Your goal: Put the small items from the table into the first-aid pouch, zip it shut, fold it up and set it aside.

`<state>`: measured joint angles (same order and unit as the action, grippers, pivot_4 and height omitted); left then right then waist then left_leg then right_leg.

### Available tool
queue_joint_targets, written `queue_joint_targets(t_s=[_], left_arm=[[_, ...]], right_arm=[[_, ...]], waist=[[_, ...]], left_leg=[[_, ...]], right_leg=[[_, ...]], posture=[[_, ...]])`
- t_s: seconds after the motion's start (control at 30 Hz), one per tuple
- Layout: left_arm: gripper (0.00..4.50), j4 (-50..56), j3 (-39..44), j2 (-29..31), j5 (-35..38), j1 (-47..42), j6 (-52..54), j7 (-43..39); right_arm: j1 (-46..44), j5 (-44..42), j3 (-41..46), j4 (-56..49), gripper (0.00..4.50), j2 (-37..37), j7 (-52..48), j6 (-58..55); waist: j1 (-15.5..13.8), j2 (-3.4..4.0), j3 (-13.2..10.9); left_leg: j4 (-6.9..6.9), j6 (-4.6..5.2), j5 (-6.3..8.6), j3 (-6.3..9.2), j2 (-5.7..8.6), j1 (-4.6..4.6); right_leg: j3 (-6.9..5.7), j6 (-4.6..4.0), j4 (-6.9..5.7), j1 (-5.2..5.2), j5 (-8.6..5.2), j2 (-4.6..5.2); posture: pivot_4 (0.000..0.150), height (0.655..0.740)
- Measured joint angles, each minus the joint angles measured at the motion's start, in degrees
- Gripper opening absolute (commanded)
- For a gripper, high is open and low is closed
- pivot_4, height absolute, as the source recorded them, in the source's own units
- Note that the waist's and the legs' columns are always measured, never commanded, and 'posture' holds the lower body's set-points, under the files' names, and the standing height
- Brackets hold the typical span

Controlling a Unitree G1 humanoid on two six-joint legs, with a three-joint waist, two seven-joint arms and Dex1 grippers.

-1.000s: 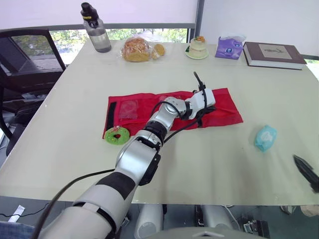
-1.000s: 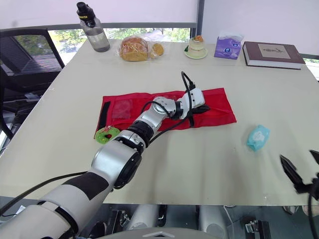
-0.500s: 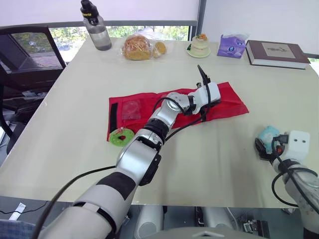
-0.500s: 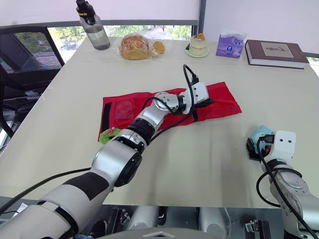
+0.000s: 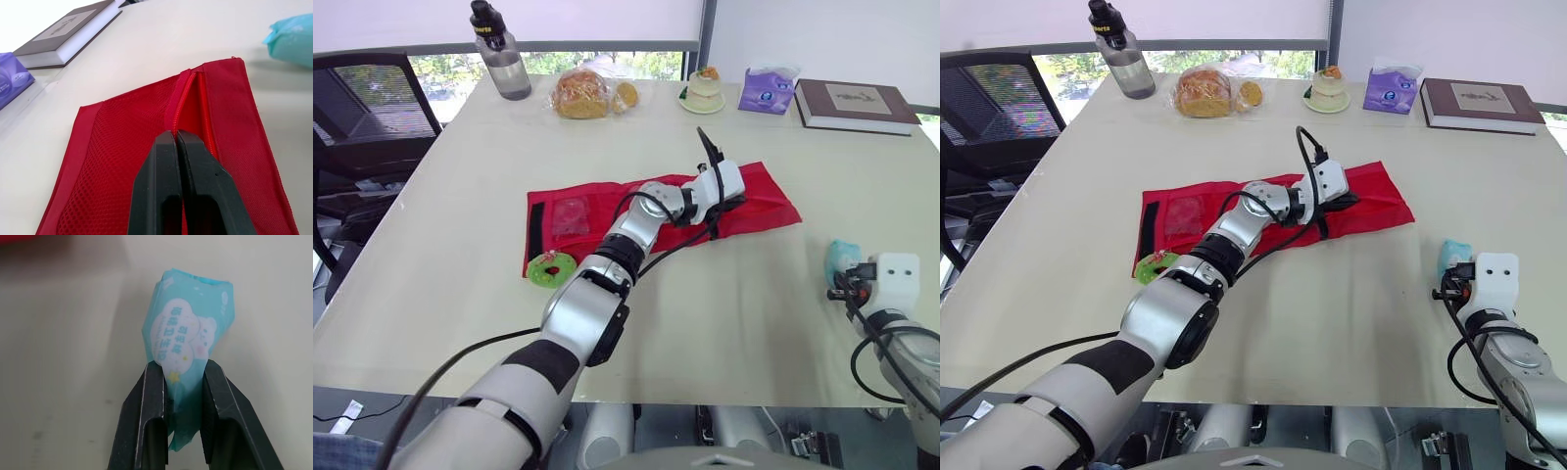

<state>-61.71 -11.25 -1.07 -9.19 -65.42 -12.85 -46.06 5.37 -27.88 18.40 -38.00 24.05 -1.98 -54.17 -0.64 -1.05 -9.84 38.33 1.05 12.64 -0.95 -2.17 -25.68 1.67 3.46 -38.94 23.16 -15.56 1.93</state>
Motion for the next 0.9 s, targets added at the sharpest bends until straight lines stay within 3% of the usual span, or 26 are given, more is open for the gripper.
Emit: queue_joint_targets(t_s=[0.33,0.67,0.9], left_arm=[[0.0,0.01,-0.43,-0.84,0.39,0.71,-0.02,-1.02],[0.0,5.24,-1.13,-3.91,1.15,4.82,-0.15,-4.4],[0.0,13.08,-2.99,-4.57,1.8,9.38,2.25,-6.2]], right_arm=[[-8.16,-8.46,-3.27,-6.32,0.57,2.14,-3.72,-11.09],[-18.55,-3.61,-8.84,6.53,0.57,1.59,-1.54,-15.65],[-27.41,2.49,-9.79,17.99,0.57,-6.58,2.24,-10.3]], waist=[[-0.07,0.0,0.0],[0.01,0.0,0.0],[0.51,0.07,0.03]], left_leg=[[0.01,0.0,0.0,0.02,0.0,-0.03],[0.02,0.0,0.0,0.0,0.0,-0.01],[0.01,0.0,-0.01,0.02,-0.03,-0.01]], right_leg=[[-0.02,0.0,0.02,0.0,0.0,0.01],[-0.01,-0.01,0.0,0.0,0.01,0.01],[-0.02,-0.02,-0.04,0.01,0.01,-0.01]], posture=[[0.15,0.74],[0.15,0.74],[0.15,0.74]])
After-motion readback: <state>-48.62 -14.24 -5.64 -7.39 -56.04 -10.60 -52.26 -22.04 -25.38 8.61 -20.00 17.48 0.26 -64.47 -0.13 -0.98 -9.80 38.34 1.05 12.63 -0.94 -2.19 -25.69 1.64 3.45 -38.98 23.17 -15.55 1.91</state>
